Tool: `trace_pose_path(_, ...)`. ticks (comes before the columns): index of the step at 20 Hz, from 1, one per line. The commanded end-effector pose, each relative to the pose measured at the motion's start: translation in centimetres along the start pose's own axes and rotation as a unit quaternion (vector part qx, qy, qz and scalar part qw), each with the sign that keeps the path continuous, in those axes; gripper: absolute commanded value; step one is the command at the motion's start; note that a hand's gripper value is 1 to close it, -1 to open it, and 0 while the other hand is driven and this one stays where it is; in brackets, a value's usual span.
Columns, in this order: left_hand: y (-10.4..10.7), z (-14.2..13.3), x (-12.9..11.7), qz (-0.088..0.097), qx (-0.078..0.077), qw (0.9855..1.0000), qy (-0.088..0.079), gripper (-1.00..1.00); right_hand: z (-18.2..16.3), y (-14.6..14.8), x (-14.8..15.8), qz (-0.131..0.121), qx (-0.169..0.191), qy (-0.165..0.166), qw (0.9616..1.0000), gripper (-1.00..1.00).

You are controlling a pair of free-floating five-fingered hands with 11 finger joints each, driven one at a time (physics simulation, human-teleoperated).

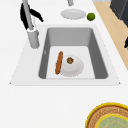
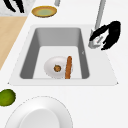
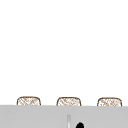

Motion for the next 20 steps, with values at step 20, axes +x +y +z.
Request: trace_pose_path(20, 0.0, 0.0, 0.0, 0.0, 0.0, 1.0, 0.0, 0.0, 10.8, 6.5, -5.5, -0.001, -0.166, -0.017, 0.9859, -1.0)
